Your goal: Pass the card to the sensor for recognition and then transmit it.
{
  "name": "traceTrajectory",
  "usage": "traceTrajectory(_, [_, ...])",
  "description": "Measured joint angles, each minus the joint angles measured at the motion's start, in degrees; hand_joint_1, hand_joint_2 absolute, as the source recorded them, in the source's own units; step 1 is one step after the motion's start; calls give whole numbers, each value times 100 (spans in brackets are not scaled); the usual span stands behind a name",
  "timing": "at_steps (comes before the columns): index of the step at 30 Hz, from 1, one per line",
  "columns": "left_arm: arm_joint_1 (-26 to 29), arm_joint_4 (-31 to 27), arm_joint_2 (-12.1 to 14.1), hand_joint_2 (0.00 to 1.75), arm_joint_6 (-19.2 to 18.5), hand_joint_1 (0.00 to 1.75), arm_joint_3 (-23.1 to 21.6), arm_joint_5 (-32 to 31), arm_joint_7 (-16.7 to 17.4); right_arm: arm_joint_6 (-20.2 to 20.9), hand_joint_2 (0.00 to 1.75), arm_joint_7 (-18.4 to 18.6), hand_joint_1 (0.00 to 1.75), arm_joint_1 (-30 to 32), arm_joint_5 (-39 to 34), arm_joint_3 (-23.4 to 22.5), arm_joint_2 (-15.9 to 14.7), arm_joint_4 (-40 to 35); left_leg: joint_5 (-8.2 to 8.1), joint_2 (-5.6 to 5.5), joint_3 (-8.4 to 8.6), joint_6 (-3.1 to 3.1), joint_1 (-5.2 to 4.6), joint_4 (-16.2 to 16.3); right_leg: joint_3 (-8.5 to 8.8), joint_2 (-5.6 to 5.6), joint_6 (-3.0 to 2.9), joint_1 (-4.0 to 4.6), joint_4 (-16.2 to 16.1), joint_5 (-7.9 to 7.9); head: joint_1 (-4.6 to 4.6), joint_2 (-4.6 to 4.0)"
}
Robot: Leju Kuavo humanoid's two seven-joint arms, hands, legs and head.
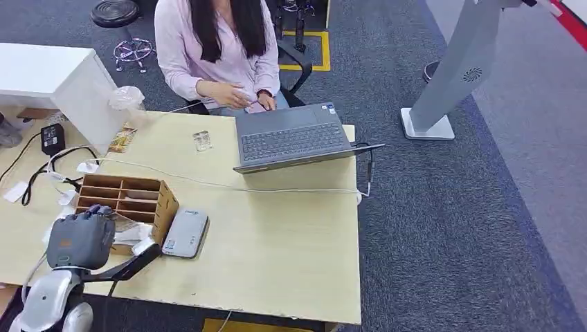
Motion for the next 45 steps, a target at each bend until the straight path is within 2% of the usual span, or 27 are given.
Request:
traceTrajectory(5, [-140,-485,205,175,-345,175,-256,284,-4,-28,0,13,0,0,-2,0,0,0,0,0,0,0,0,0,0,0,0,0,0,0,0,0])
traceTrajectory(10, [-224,-785,334,175,-419,175,-371,334,-4,-22,0,42,0,-1,-2,0,2,0,0,1,0,0,0,0,0,1,0,0,0,0,2,0])
traceTrajectory(15, [-408,-872,424,175,-467,175,-441,452,-4,-15,0,42,0,-4,0,0,2,0,2,-1,0,1,0,0,-1,-1,0,0,0,0,2,0])
traceTrajectory(21, [-1110,-731,452,175,-601,175,-527,643,26,16,0,26,0,-13,7,0,2,0,8,-2,1,1,0,0,-1,-2,-1,0,0,5,2,0])
traceTrajectory(25, [-1829,-178,433,175,-644,175,-533,664,85,94,0,-18,0,-25,7,46,2,0,13,-3,1,-1,0,1,-2,-2,1,0,1,11,0,0])
traceTrajectory(27, [-2364,458,406,175,-537,175,-535,542,144,116,0,-26,0,-43,7,138,0,0,20,-4,0,-5,0,1,-4,-1,2,0,1,17,2,0])
traceTrajectory(30, [-3187,1546,380,175,-343,175,-540,472,44,179,0,-59,0,-62,7,271,-2,0,22,0,1,-6,1,1,-2,4,-2,0,4,21,0,0])
traceTrajectory(33, [-3676,2318,376,175,-227,175,-540,518,-94,192,0,-74,0,-69,4,319,-9,0,22,1,2,-6,1,1,-1,5,-2,0,4,21,-2,0])
traceTrajectory(37, [-3931,2851,354,175,-161,175,-540,540,-98,190,0,-79,0,-71,4,385,-11,0,22,1,1,-6,1,1,-1,6,-3,0,4,21,-4,0])
traceTrajectory(45, [-4062,3229,323,175,-238,175,-540,472,-96,188,0,-55,0,-73,4,407,-13,0,21,4,0,-6,1,1,-3,8,-3,0,3,21,-2,0])
